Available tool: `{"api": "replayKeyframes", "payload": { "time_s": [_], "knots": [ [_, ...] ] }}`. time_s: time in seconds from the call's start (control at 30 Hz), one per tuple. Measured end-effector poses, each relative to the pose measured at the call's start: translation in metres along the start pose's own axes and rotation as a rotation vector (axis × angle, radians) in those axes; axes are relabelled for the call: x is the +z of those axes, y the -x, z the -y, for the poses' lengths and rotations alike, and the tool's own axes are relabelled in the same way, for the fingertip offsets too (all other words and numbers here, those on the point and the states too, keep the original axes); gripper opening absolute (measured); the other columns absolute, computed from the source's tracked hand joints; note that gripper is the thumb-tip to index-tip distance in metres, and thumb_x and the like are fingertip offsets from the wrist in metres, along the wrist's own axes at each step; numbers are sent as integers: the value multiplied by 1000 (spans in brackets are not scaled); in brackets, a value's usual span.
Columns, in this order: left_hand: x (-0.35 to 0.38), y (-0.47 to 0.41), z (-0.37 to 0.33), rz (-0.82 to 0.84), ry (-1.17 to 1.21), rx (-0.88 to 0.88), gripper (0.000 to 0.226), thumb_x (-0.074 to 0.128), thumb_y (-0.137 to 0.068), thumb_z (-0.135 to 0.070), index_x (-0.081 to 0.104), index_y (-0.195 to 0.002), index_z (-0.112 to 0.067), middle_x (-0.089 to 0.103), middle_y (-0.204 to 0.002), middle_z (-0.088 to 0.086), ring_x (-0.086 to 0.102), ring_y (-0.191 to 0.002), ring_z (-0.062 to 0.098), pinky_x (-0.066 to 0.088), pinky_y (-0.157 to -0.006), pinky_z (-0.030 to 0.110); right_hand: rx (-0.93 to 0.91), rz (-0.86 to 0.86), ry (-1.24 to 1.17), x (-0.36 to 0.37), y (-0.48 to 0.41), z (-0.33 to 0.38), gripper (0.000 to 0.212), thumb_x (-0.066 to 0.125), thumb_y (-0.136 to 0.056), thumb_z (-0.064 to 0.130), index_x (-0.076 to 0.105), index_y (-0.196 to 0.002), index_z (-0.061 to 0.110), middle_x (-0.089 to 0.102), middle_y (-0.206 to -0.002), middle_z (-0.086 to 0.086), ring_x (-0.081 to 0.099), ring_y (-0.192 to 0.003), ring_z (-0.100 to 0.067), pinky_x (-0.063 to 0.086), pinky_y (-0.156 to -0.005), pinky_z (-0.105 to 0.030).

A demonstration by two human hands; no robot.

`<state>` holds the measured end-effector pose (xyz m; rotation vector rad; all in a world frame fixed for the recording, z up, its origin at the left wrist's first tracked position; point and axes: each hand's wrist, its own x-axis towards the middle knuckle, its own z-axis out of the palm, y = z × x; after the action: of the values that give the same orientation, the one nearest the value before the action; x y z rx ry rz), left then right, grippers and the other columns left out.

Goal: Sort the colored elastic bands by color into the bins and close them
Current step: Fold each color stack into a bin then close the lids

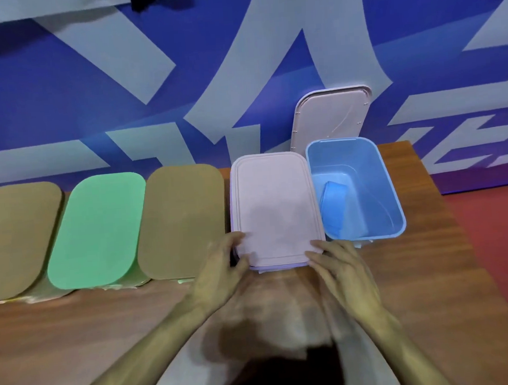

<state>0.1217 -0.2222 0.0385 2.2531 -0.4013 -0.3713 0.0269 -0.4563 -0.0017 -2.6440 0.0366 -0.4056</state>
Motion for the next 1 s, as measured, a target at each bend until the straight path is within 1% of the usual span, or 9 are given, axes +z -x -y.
{"api": "replayKeyframes", "payload": {
  "time_s": [0.1, 0.23, 0.37, 0.47, 0.63, 0.7, 0.83, 0.93, 1.0],
  "knots": [
    [8, 5, 6, 2, -165, 55, 43, 58, -86, -10, 53, -128, -14, 48, -129, 4, 42, -118, 20, 34, -100, 24, 52, -4, -7, 1, 4, 9, 29, 53, -91, 32, 74, -100, 15, 67, -114, 3, 55, -101, -20, 38, -95, -18],
    [13, 1, 9, -6, -285, 83, 50, 61, -86, -18, 49, -135, -11, 35, -146, 11, 36, -128, 29, 30, -102, 27, 132, 2, -73, 4, 4, 12, 17, 65, -87, 21, 73, -100, 14, 63, -118, 0, 52, -108, -19, 33, -99, -14],
    [12, 0, 8, 46, -340, 69, 60, 55, -88, -36, 40, -142, -14, 28, -152, 12, 33, -132, 30, 31, -106, 31, 250, 9, -139, 10, -2, 14, 18, 73, -77, 0, 73, -93, 9, 62, -122, -7, 58, -106, -24, 31, -99, -10],
    [10, 0, 10, 81, -291, 57, 65, 60, -88, -40, 35, -144, -20, 19, -155, 6, 24, -137, 21, 21, -106, 21, 228, -70, -139, 8, -5, 14, 24, 72, -74, -10, 74, -92, 6, 66, -115, -10, 62, -101, -25, 27, -99, 0],
    [9, 3, 6, 34, -74, -1, 60, 60, -89, -39, 37, -142, -23, 22, -152, -3, 20, -140, 9, 12, -104, 5, 165, -127, -171, 7, 3, 12, 16, 62, -87, 9, 74, -97, 8, 68, -116, -4, 64, -102, -21, 39, -101, -15],
    [10, 5, 6, 12, -45, -6, 55, 60, -89, -33, 41, -139, -20, 26, -150, -3, 24, -139, 10, 12, -102, 1, 135, -143, -147, 8, 10, 13, 26, 51, -91, 17, 76, -95, 9, 71, -108, -2, 63, -107, -26, 39, -104, -18],
    [17, 9, 9, 4, -215, 1, 48, 59, -87, -22, 49, -134, -18, 30, -150, 0, 29, -135, 19, 15, -100, 16, 122, -130, -179, 12, 16, 15, 23, 53, -91, 14, 75, -89, 8, 71, -107, -4, 58, -115, -23, 38, -105, -18],
    [18, 9, 9, -19, -274, -13, 51, 53, -85, -32, 48, -134, -20, 32, -148, -1, 30, -132, 20, 20, -98, 26, 292, -177, -279, 9, 12, 20, 14, 63, -88, 9, 71, -99, 7, 62, -118, -5, 60, -108, -17, 45, -99, -26],
    [17, 5, 9, -46, -258, -34, 54, 58, -87, -27, 42, -138, -19, 36, -144, 0, 32, -129, 20, 23, -98, 29, 443, -199, -399, 4, 6, 25, 27, 68, -85, 9, 66, -112, 9, 58, -116, -3, 60, -102, -15, 49, -94, -28]
  ]
}}
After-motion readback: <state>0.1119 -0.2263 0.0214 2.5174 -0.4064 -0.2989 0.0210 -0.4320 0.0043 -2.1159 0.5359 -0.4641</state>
